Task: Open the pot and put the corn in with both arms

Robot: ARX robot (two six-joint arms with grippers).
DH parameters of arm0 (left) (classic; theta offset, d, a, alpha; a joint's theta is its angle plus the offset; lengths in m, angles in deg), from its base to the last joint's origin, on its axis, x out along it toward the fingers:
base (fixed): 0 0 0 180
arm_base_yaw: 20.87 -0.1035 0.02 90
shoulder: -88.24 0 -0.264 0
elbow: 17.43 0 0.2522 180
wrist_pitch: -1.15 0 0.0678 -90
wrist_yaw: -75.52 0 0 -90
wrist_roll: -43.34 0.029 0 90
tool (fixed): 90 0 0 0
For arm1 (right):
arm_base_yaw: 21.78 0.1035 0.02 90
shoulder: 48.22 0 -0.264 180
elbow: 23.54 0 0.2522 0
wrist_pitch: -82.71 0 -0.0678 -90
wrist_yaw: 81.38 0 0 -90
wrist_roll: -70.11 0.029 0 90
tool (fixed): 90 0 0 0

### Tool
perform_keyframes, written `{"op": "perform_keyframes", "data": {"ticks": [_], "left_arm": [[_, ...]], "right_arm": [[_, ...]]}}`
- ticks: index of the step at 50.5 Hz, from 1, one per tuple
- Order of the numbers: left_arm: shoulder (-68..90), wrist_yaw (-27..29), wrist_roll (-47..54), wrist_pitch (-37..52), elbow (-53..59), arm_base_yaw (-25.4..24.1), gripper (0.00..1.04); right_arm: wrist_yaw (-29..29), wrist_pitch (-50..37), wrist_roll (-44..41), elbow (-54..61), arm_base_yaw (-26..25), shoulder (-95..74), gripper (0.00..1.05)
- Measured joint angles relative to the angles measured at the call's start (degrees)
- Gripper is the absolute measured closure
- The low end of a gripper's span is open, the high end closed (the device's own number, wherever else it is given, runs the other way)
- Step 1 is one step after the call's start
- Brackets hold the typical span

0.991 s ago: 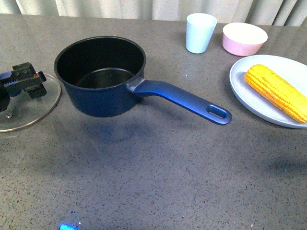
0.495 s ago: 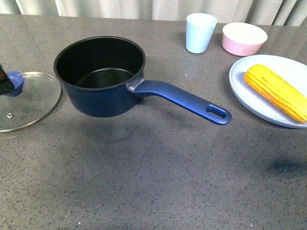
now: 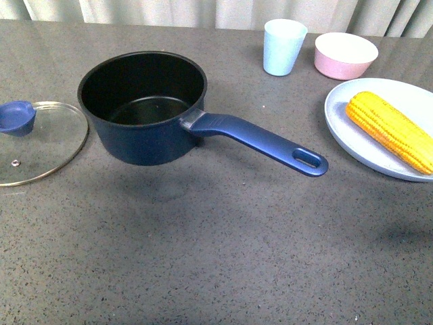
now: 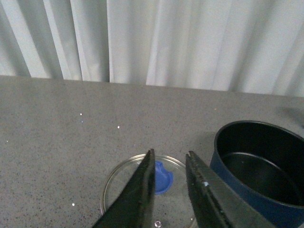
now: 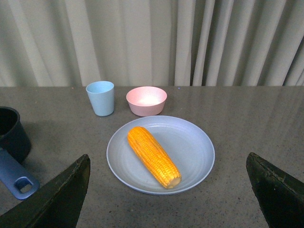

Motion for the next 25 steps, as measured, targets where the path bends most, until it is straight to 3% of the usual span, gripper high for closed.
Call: {"op": "perform_keyframes", "data": {"ticks": [5,25], "left_arm": [[-5.66,-0.24,0.20,-3.50,1.55,0.00,1.03],[-28.30,-0.35,0.48,-22.01,5.51,0.00,1.03]], "right_arm": [[0.00,0.00,0.00,0.00,0.00,0.00,0.09],[-0.02,0.00,0.00,0.00,0.00,0.00,0.09]]}}
